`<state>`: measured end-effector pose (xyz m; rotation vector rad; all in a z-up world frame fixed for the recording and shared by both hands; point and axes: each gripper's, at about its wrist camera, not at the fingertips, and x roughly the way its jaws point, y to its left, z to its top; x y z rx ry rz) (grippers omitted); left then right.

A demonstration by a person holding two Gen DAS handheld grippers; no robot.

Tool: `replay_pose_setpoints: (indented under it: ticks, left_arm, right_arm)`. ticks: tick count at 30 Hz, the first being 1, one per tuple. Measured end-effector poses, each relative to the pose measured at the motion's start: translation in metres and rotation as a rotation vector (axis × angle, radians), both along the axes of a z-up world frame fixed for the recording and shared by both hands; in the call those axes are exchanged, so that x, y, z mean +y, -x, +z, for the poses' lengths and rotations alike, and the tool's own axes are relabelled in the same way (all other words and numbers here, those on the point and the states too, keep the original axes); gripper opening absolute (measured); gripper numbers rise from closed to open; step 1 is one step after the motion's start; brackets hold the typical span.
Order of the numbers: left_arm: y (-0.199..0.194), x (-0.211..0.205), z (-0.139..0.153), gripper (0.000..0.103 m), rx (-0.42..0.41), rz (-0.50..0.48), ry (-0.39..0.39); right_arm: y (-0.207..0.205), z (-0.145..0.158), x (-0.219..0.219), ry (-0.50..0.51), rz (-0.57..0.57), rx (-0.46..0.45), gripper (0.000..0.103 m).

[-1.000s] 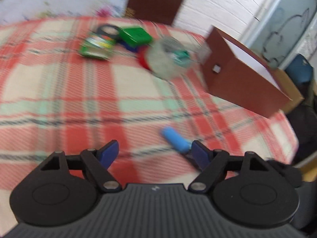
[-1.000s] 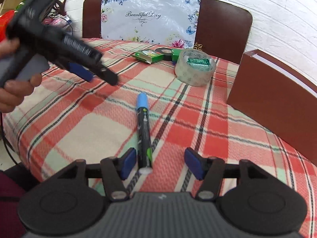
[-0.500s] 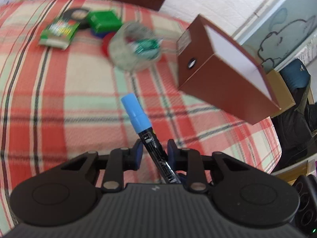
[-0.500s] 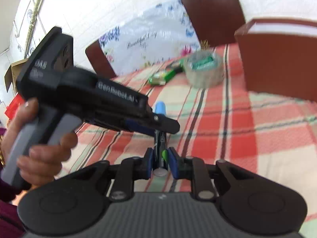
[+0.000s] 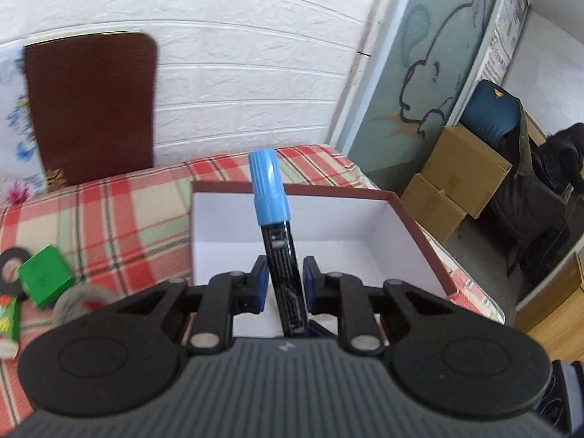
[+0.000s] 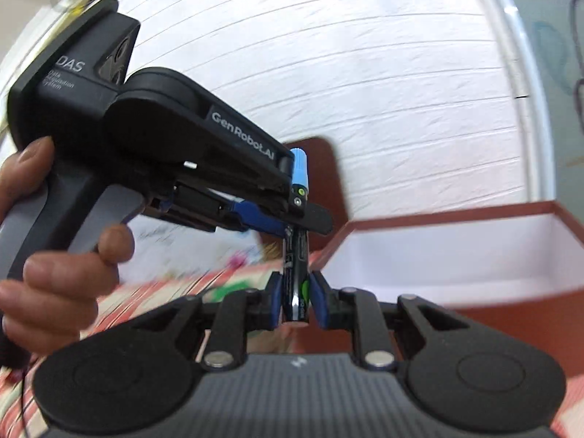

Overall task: Organize objects
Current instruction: 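Carry the marker over the brown box and open the left tool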

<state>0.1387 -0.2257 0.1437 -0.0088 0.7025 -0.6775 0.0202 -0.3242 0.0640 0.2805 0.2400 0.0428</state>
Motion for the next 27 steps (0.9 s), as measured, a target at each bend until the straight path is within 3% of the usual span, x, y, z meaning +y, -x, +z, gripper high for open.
replay_pose_setpoints:
  ticks: [6,8,10,13,20,27]
  left_arm:
    - [-0.018,-0.037,-0.023,0.026,-0.069,0.026,-0.140]
    - [-0.020,-0.031,-0.027,0.027,-0.074,0.051,-0.175]
    - [-0.021,-0.024,-0.033,0.027,-0.052,0.053,-0.174]
    - [-0.014,-0.014,-0.038,0.029,-0.045,0.073,-0.171]
    - [0.029,0.016,-0.031,0.038,-0.124,0.108,-0.166]
    - [0.054,0.036,-0.038,0.041,-0.134,0.148,-0.216]
  right_arm:
    - [-0.035,-0.021,-0.025,-0.018,-0.087,0.073,0.021]
    - [-0.033,-0.024,-0.022,0.011,-0.099,0.057,0.022]
    - [-0.027,-0.024,-0.019,0.020,-0.099,0.034,0.031]
    - [-0.018,-0.027,-0.014,0.029,-0.116,0.027,0.034]
    - [0.026,-0.033,-0.008,0.070,-0.175,-0.027,0.039]
    - [0.023,-0.053,0.005,0.039,-0.143,0.090,0.040]
